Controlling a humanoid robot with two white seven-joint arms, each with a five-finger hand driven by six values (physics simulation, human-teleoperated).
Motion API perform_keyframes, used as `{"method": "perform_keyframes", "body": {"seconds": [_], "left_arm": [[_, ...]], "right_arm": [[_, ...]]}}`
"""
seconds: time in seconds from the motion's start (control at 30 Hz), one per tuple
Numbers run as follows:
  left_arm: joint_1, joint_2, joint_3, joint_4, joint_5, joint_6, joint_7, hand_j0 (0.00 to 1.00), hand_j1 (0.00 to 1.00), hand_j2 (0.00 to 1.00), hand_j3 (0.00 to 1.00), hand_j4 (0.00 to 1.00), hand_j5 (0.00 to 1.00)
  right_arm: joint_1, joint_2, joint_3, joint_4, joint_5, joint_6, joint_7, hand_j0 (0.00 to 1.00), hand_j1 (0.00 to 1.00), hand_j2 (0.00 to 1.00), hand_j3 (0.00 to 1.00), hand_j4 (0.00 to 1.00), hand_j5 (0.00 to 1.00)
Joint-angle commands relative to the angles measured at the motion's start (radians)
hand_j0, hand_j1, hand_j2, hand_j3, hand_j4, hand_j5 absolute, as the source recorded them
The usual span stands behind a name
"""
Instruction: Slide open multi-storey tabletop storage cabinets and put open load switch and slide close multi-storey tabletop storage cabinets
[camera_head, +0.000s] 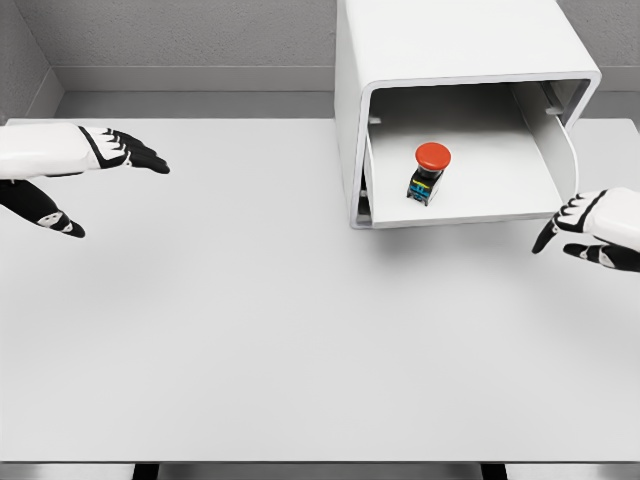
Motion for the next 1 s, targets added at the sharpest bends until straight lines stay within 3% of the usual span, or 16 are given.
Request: {"method": "perform_keyframes", "body": {"seconds": [0.0,0.3,0.73,0.97], "left_arm": [[0.0,0.001,0.001,0.001,0.007,0.003,0.0,1.0,1.0,1.0,1.0,1.0,1.0],[0.005,0.001,0.003,0.005,0.007,0.003,0.0,1.0,1.0,1.0,1.0,1.0,1.0],[0.005,0.001,0.004,0.021,0.007,0.003,0.0,1.0,1.0,1.0,1.0,1.0,1.0],[0.005,0.001,0.004,0.022,0.007,0.003,0.0,1.0,1.0,1.0,1.0,1.0,1.0]], "right_arm": [[-0.002,-0.001,0.022,0.0,0.003,0.003,0.0,0.55,0.55,0.55,0.55,0.55,0.55],[-0.087,0.0,0.105,0.014,0.017,0.003,0.0,0.57,0.57,0.57,0.57,0.57,0.57],[-0.118,0.008,0.145,0.045,0.048,0.003,0.0,0.58,0.58,0.58,0.58,0.58,0.58],[-0.183,0.016,0.191,0.082,0.048,0.003,0.0,0.6,0.6,0.6,0.6,0.6,0.6]]}}
